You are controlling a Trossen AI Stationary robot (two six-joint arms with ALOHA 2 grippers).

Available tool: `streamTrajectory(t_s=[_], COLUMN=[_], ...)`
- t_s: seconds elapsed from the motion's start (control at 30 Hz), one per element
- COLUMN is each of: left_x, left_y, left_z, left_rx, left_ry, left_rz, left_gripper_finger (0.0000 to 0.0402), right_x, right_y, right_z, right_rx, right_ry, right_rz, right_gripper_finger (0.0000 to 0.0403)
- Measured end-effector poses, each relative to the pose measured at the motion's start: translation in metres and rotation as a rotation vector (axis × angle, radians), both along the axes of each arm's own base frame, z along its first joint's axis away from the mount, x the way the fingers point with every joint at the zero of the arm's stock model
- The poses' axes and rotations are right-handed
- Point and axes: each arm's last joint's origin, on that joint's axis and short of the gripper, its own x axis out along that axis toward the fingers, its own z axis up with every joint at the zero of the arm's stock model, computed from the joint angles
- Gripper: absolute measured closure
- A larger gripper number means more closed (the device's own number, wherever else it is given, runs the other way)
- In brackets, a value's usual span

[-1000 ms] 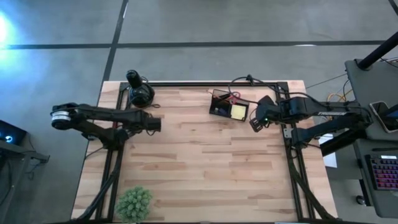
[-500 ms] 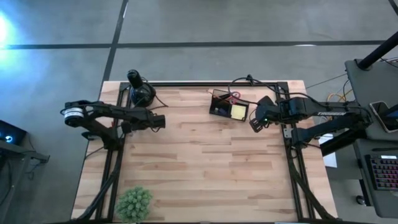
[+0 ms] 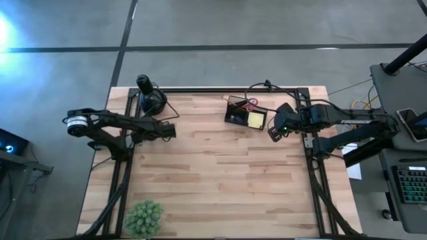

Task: Pick and place office supplies into organizer
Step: Put the yellow binder clip into the desk organizer

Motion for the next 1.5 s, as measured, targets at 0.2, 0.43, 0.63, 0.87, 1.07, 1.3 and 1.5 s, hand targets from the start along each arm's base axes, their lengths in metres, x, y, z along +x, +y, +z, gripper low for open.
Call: streamTrajectory(t_s=[0.2, 0.43, 0.63, 0.87, 1.07, 1.3, 1.5], left_x=[0.0, -0.001, -0.004, -0.009, -0.01, -0.01, -0.01], left_y=[-0.001, -0.002, -0.004, -0.005, -0.006, -0.006, -0.006], left_z=[-0.001, 0.0, 0.006, 0.002, 0.0, 0.0, 0.001], left_rx=[-0.049, -0.107, -0.129, -0.148, -0.155, -0.153, -0.15], left_ry=[-0.011, 0.028, 0.058, 0.069, 0.079, 0.091, 0.092], left_rz=[0.0, -0.11, -0.26, -0.27, -0.284, -0.302, -0.302], left_gripper_finger=[0.0295, 0.031, 0.0311, 0.0311, 0.0314, 0.0349, 0.0357], right_x=[0.0, 0.0, 0.0, 0.0, 0.0, 0.0, 0.0], right_y=[0.0, 0.0, 0.001, 0.001, 0.001, 0.001, 0.001], right_z=[0.0, 0.0, 0.0, 0.0, 0.0, 0.0, 0.0], right_rx=[0.0, 0.028, 0.052, 0.064, 0.07, 0.081, 0.085], right_ry=[0.0, -0.022, -0.035, -0.053, -0.063, -0.08, -0.087], right_rz=[0.0, -0.04, -0.061, -0.097, -0.115, -0.149, -0.162], right_gripper_finger=[0.028, 0.028, 0.028, 0.028, 0.028, 0.028, 0.028])
